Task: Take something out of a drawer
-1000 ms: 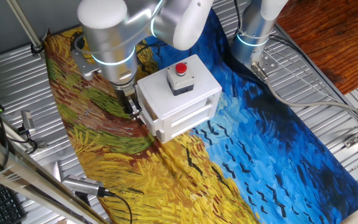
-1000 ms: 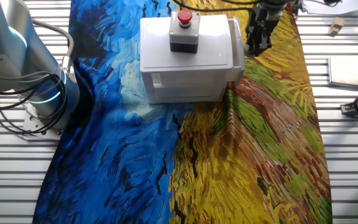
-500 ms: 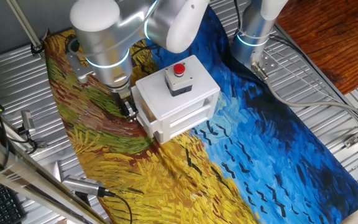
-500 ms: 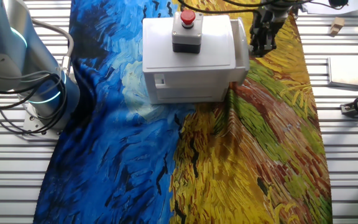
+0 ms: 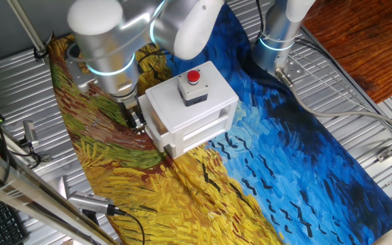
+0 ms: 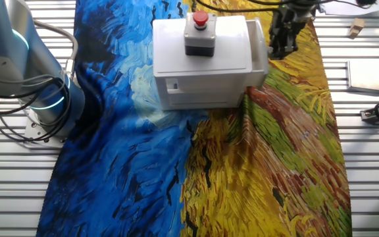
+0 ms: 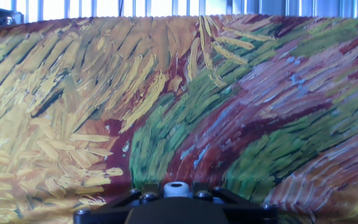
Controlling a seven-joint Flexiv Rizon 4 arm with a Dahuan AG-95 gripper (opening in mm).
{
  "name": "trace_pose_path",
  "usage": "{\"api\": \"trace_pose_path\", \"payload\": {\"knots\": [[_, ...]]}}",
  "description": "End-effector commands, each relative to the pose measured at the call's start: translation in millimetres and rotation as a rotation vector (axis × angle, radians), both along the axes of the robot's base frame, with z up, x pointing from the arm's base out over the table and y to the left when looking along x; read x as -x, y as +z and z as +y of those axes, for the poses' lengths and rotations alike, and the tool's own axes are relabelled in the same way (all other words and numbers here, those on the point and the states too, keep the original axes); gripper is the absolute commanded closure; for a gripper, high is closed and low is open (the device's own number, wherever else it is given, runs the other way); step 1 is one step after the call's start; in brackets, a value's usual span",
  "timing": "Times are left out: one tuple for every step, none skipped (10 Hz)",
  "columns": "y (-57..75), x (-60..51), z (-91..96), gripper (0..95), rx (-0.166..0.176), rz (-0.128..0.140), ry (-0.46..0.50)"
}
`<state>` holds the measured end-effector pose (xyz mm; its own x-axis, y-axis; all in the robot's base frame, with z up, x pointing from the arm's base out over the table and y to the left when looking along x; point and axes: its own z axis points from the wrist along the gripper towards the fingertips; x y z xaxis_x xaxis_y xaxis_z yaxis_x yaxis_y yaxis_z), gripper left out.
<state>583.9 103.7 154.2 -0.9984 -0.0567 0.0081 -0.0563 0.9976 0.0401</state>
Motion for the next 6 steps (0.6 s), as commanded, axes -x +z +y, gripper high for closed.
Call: {"api": "trace_pose_path", "payload": {"knots": [[3.5,-1.3,-0.1,95.0,-0.003,0.004,-0.001],[5.1,-4.0,0.6,95.0,-0.001,0.007,0.0],[4.8,-6.0,1.0,95.0,-0.001,0.006,0.0],[1.8,-8.4,1.5,95.0,-0.002,0.004,0.0],[0.0,-9.8,1.5,95.0,-0.002,0.002,0.0],[0.6,-12.2,1.6,95.0,-0.001,0.004,0.0]]}}
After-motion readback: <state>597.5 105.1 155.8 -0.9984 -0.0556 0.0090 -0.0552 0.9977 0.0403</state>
